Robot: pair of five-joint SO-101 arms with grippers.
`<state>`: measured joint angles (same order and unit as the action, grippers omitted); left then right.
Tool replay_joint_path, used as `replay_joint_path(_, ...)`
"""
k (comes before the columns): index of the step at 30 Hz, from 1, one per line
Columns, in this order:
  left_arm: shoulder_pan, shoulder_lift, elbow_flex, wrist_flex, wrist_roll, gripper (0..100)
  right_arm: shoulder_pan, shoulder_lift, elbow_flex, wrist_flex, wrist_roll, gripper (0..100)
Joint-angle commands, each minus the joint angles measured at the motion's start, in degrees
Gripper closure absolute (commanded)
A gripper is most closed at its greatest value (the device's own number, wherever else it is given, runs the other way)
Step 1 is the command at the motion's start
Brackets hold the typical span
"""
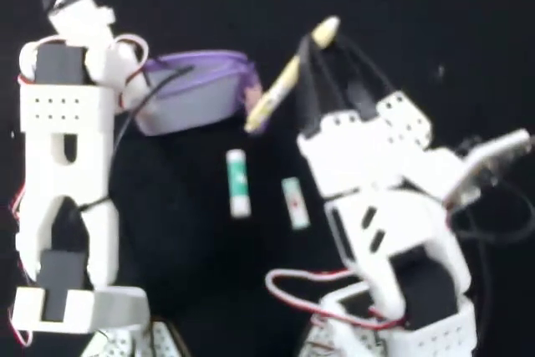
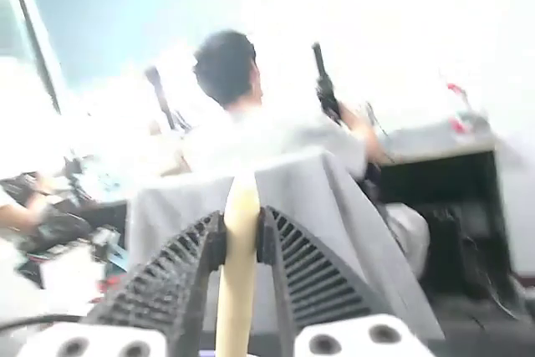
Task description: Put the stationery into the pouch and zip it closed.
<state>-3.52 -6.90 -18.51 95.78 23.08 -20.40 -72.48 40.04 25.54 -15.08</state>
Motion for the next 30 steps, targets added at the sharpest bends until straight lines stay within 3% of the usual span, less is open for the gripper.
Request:
replay_joint_path(1, 1.6, -1.0, 1.3, -2.5, -0.2, 97, -4.1, -1.4, 0.7, -5.9, 0.7, 98.8)
replay_joint_path(17, 2.3, -1.1, 1.3, -2.5, -0.3, 97, -6.0, -1.3, 21.8, -42.3, 0.4, 98.8)
replay_joint_path(30, 3.2, -1.1, 1.5, -1.9, -0.3, 97, -6.0, 6.9, 22.9, -50.3, 0.4, 98.7)
